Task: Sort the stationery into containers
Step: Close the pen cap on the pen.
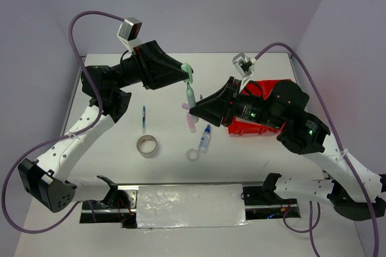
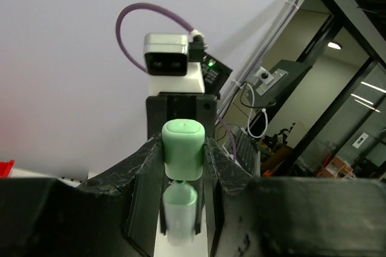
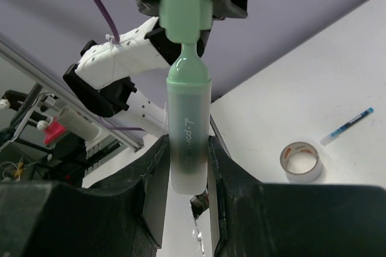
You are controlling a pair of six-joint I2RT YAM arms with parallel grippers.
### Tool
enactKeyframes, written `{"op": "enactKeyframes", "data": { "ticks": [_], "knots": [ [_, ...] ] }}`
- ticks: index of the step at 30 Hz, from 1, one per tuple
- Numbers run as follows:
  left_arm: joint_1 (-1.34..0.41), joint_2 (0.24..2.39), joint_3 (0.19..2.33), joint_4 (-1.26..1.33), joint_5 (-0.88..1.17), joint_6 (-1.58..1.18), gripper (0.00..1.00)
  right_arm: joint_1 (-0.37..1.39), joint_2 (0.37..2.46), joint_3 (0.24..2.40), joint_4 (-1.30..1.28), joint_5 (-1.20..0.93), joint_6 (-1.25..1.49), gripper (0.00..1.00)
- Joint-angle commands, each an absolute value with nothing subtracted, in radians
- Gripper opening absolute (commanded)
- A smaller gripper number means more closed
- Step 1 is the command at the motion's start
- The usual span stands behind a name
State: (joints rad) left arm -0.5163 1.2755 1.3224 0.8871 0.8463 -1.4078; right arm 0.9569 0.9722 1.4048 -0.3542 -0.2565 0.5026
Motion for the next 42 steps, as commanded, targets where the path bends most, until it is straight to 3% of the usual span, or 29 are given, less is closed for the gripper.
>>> {"op": "enactKeyframes", "data": {
  "ticks": [1, 22, 30, 31, 35, 40, 42],
  "knots": [
    [-0.523, 1.243, 1.305, 0.919, 0.856, -1.359, 0.12, 0.953, 0.974, 1.457, -0.333, -0.288, 0.482, 0.00],
    [-0.564, 1.204, 1.258, 0.876, 0.841, -1.302, 0.12, 0.916, 0.999, 1.509, -0.337, -0.215, 0.466, 0.00],
    [-0.621, 1.151, 1.272, 0.570, 0.792, -1.077, 0.28, 0.910, 1.031, 1.572, -0.308, -0.256, 0.420, 0.00],
    [-0.633, 1.143, 1.278, 0.549, 0.778, -1.059, 0.37, 0.910, 1.035, 1.575, -0.283, -0.274, 0.407, 0.00],
    [-0.637, 1.132, 1.279, 0.529, 0.767, -1.037, 0.56, 0.908, 1.051, 1.572, -0.265, -0.334, 0.368, 0.00],
    [-0.637, 1.129, 1.319, 0.470, 0.767, -1.002, 0.59, 0.908, 1.045, 1.530, -0.255, -0.370, 0.387, 0.00],
    [-0.637, 1.124, 1.324, 0.469, 0.759, -1.000, 0.48, 0.908, 1.045, 1.516, -0.256, -0.383, 0.390, 0.00]
  ]
}}
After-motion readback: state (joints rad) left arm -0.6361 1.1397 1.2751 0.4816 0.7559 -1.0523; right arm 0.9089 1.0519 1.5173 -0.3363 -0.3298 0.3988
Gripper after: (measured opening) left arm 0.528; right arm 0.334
